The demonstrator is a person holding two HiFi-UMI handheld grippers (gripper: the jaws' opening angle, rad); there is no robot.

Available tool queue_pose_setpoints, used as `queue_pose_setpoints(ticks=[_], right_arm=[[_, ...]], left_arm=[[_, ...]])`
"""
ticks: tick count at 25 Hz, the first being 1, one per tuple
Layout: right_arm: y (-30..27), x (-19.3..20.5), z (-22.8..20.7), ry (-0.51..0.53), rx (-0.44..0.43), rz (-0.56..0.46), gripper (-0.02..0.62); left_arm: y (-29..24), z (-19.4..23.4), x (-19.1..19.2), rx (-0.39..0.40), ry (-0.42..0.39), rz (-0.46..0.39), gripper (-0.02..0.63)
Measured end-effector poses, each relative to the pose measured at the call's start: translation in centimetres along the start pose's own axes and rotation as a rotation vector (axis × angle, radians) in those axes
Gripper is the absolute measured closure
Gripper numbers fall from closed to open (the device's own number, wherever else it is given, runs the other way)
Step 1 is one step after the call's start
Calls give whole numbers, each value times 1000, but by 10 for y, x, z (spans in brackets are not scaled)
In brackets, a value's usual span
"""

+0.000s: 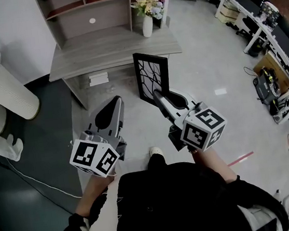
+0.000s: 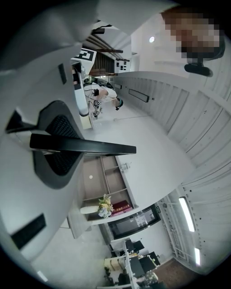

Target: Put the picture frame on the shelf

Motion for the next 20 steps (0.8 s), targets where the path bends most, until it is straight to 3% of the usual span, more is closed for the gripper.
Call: queue_pose_setpoints(ticks=[11, 20], right_arm=[[-61, -38, -70, 12, -74, 4, 546], [-78, -73, -124, 27, -125, -10, 546]], left_arm=[[-83, 36, -10, -60, -18, -37, 594], [-149, 33, -22, -74, -63, -47, 594]])
Point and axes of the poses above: the fingertips, and each gripper's own axes: y backward along the fingers, z to its left, x out of its underside, the point moved 1 cm from there along y, backward along the fingers, and after that the axes turned 1 degree about -y, right-handed, at the moved point
